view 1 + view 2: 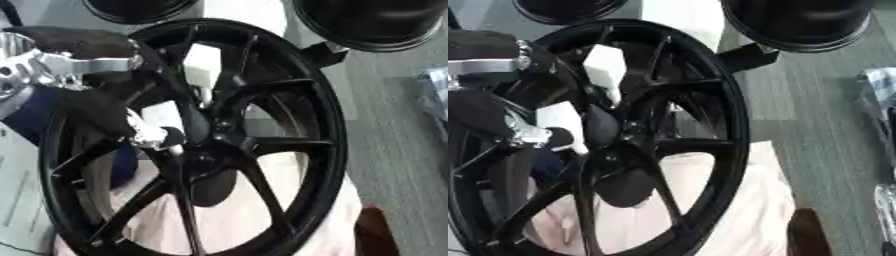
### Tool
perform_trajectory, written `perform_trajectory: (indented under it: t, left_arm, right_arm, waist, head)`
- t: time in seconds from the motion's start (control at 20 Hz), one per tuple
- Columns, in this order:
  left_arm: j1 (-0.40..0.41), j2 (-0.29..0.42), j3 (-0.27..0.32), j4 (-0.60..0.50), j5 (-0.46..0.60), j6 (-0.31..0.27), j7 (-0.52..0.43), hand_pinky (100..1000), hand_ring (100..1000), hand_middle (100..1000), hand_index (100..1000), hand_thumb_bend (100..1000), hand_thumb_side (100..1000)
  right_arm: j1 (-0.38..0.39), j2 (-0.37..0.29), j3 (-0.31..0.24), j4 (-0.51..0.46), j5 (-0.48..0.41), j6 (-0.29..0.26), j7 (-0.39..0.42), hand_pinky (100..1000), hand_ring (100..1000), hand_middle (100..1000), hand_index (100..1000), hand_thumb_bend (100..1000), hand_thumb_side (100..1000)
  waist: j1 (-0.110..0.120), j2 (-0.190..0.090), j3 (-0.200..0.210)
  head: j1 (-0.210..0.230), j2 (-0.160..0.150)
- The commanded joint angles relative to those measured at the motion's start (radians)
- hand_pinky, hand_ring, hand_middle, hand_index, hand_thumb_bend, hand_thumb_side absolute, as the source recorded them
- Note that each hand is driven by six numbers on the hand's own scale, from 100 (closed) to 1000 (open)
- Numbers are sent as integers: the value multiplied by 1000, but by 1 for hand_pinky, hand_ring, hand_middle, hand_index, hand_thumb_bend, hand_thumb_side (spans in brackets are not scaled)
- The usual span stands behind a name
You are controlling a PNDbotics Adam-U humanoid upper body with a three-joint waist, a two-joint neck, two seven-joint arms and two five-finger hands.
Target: Pull the pin out of the wheel hub.
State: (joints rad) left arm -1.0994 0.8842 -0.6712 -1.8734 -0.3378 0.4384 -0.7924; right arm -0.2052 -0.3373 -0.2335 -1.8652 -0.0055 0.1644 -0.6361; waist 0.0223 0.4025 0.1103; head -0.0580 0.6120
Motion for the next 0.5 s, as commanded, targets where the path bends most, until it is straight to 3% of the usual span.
perform_trajectory:
  t: [0.05, 0.4, 0.5]
  left_arm:
    - [-9, 11, 3, 9, 6, 110, -115, 741, 707, 724, 861, 476, 707]
    - [-6, 7, -7, 17, 20, 108, -115, 687, 615, 613, 791, 435, 634]
    - [-6, 7, -4, 15, 21, 112, -115, 657, 578, 572, 754, 370, 545]
  right_arm:
    - [-8, -10, -6, -25, -3, -4, 0, 698, 793, 567, 651, 100, 543]
    - [-9, -10, -6, -24, -5, -6, 1, 698, 793, 568, 651, 100, 543]
    - [-10, -10, -7, -24, -5, -7, 2, 699, 794, 568, 651, 100, 544]
  waist:
    - [-2, -17, -1]
    - [-1, -19, -2]
    - [-1, -20, -2]
  head:
    - [5, -15]
    - [7, -16]
    - [7, -16]
